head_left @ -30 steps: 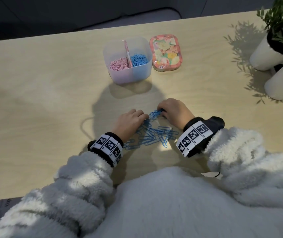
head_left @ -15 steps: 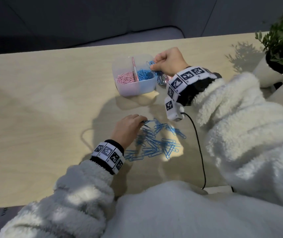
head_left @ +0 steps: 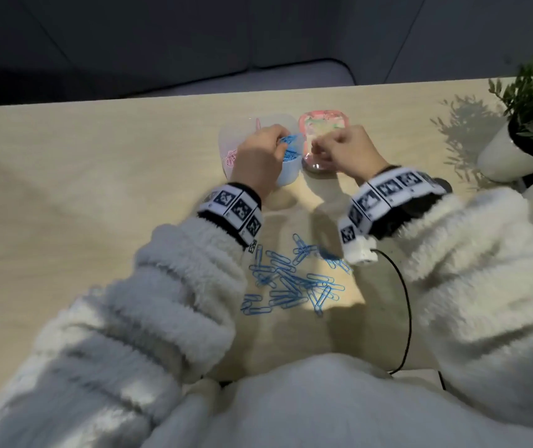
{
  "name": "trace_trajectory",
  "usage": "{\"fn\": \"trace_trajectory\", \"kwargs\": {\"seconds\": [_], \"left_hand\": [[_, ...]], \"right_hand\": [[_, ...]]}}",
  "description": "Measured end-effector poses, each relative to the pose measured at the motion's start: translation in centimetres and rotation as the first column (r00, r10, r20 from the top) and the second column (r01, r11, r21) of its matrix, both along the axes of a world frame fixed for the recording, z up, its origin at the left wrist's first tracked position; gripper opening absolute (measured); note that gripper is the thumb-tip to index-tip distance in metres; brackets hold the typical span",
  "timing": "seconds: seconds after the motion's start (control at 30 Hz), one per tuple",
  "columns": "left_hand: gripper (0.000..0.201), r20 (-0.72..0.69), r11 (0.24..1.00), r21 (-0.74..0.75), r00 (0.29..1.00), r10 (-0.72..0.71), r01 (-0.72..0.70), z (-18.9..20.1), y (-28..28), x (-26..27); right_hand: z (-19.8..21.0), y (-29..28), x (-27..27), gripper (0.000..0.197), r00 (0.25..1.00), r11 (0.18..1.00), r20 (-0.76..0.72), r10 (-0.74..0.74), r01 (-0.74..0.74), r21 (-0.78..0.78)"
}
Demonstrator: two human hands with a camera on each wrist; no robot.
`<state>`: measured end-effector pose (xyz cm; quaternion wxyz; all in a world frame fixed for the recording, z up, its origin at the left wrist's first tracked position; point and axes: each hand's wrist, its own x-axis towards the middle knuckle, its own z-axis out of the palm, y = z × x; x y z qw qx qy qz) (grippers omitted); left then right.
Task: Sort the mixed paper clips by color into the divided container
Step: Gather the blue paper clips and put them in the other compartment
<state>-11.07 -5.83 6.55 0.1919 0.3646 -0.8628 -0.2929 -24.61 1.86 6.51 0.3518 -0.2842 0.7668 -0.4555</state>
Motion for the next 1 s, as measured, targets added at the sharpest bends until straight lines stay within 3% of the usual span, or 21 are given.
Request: {"fn": "trace_trajectory", "kwargs": {"seconds": [0.13, 0.27, 0.37, 0.5, 0.67, 0.73, 0.77, 0.83, 0.9, 1.0], "left_hand": [[0.027, 0.193, 1.000, 0.004, 0.981, 0.000, -0.001, -0.5, -2.5, -2.4], [0.038, 0.424, 0.991, -0.098, 0.905, -0.043, 0.093, -2.3, -2.9, -3.1], [0.034, 0.326, 0.972, -0.199, 0.944, -0.054, 0.125, -2.9, -2.3, -2.3], [0.028, 0.126, 0.975, -0.145, 0.980, -0.153, 0.171, -2.8, -0.6, 0.4], [0.018, 0.144, 0.902, -0.182, 0.918, -0.370, 0.392, -4.6, 4.4, 6.3], [0.032, 0.244, 0.892, -0.149, 0.890, -0.386, 0.428, -5.9, 6.2, 8.8], [0.047, 0.318, 0.898, -0.107, 0.870, -0.377, 0.428, -6.7, 7.0, 9.9], [0.085, 0.453, 0.918, -0.029, 0.824, -0.340, 0.395, -8.0, 8.6, 11.8], [0.109, 0.547, 0.921, -0.010, 0.773, -0.320, 0.389, -9.0, 9.6, 12.6], [0.112, 0.572, 0.917, -0.001, 0.752, -0.326, 0.399, -9.2, 10.0, 11.8]], "right_hand": [[-2.1, 5.4, -1.0, 0.024, 0.998, 0.999, -0.063, 0.023, -0.020, 0.049], [-3.6, 9.8, -1.0, 0.026, 0.992, 0.991, -0.114, 0.058, -0.043, 0.125], [-4.3, 12.3, -0.8, 0.020, 0.975, 0.981, -0.183, 0.130, -0.100, 0.163], [-5.8, 15.0, 0.0, 0.011, 0.926, 0.933, -0.235, 0.294, -0.225, 0.282], [-6.8, 16.9, 2.5, 0.097, 0.785, 0.751, -0.210, 0.583, -0.422, 0.508], [-6.7, 17.4, 4.0, 0.114, 0.705, 0.692, -0.258, 0.660, -0.438, 0.574], [-6.6, 17.6, 4.7, 0.117, 0.677, 0.673, -0.277, 0.682, -0.434, 0.599], [-6.6, 17.4, 5.7, 0.117, 0.646, 0.676, -0.321, 0.692, -0.425, 0.602], [-6.7, 16.7, 6.5, 0.109, 0.644, 0.712, -0.365, 0.672, -0.428, 0.556], [-7.2, 15.0, 7.0, 0.094, 0.653, 0.745, -0.389, 0.650, -0.444, 0.498]]}}
